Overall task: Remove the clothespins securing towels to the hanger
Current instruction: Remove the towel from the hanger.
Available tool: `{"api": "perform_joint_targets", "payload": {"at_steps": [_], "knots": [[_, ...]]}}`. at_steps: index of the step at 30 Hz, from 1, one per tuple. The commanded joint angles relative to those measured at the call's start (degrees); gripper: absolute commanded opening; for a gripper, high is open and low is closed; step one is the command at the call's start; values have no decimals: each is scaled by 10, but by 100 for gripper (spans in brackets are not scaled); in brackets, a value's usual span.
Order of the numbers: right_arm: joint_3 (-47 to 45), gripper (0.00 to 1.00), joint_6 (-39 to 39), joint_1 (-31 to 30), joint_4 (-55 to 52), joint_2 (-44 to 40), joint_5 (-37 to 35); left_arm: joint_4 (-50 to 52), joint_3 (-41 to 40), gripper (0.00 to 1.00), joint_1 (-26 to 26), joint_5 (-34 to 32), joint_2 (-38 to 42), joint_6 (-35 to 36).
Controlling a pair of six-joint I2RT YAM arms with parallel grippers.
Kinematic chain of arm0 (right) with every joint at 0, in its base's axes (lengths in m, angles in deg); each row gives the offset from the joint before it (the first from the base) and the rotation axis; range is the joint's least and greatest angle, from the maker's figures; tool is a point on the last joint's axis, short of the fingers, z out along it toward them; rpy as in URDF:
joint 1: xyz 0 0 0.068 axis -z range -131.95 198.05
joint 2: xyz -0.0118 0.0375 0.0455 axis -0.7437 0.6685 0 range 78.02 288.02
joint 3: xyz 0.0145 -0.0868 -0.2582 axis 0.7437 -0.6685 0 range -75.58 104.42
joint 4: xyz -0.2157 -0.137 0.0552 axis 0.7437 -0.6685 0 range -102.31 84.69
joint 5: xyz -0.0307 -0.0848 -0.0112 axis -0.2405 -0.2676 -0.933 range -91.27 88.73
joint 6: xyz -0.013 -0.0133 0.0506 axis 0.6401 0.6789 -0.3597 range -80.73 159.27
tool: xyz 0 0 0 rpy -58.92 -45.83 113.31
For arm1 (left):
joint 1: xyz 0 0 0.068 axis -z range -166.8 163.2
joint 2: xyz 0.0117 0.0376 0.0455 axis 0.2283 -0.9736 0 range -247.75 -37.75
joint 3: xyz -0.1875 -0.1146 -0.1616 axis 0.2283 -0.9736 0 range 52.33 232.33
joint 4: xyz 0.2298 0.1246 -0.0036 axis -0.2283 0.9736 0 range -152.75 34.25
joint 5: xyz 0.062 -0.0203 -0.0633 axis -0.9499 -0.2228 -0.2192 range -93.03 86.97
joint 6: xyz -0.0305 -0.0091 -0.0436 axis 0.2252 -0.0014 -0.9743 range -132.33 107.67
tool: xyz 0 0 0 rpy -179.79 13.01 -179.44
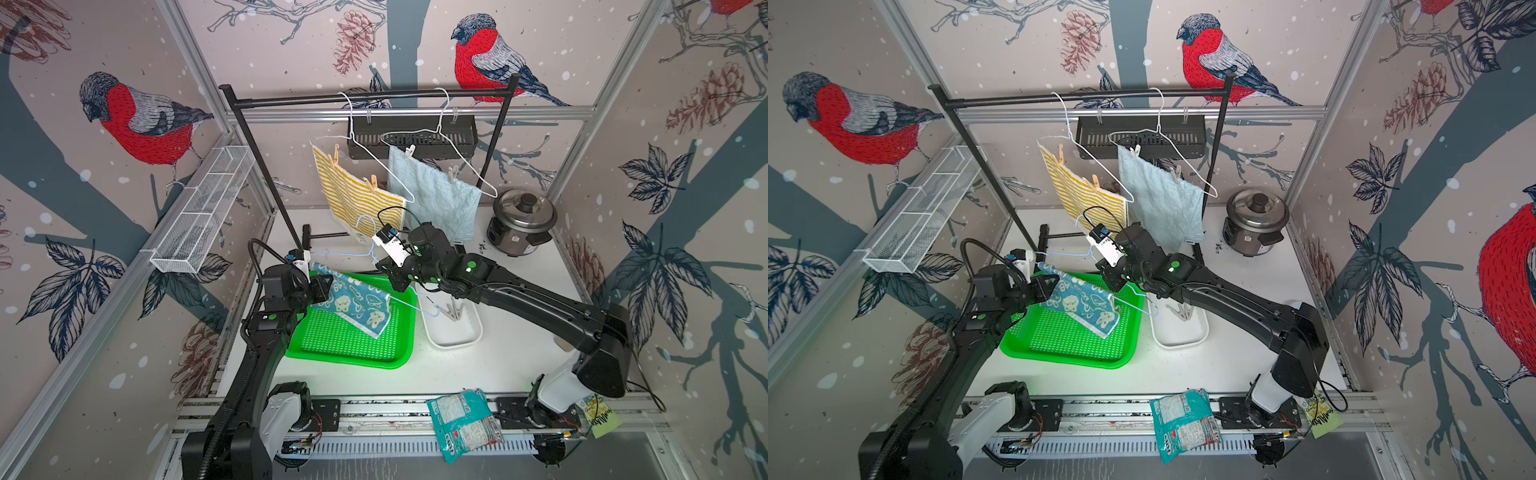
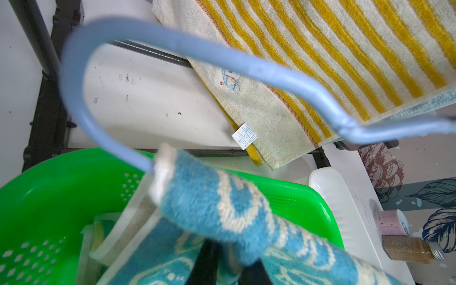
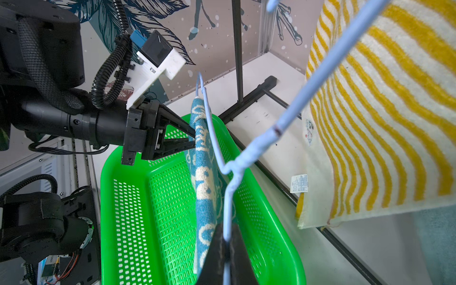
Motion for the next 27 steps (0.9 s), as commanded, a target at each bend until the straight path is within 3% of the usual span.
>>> {"api": "perform_joint_targets", "payload": {"at_steps": [1,11,17,23,27], "knots": [[6,0,-6,-1,21,-1,-8,-14,8,2,0,4,11,14],[39,0,-5,0,-39,13,-153,125,69,0,-1,3,139,-16],[48,0,-3,-5,-57,27,-216,181,118,0,0,43,151,-29],[41,0,-5,-6,-63,20,-233,207,91,0,-1,31,157,-20],[25,0,2,-6,-45,6,-200,197,33,5,-1,33,164,-32]]}}
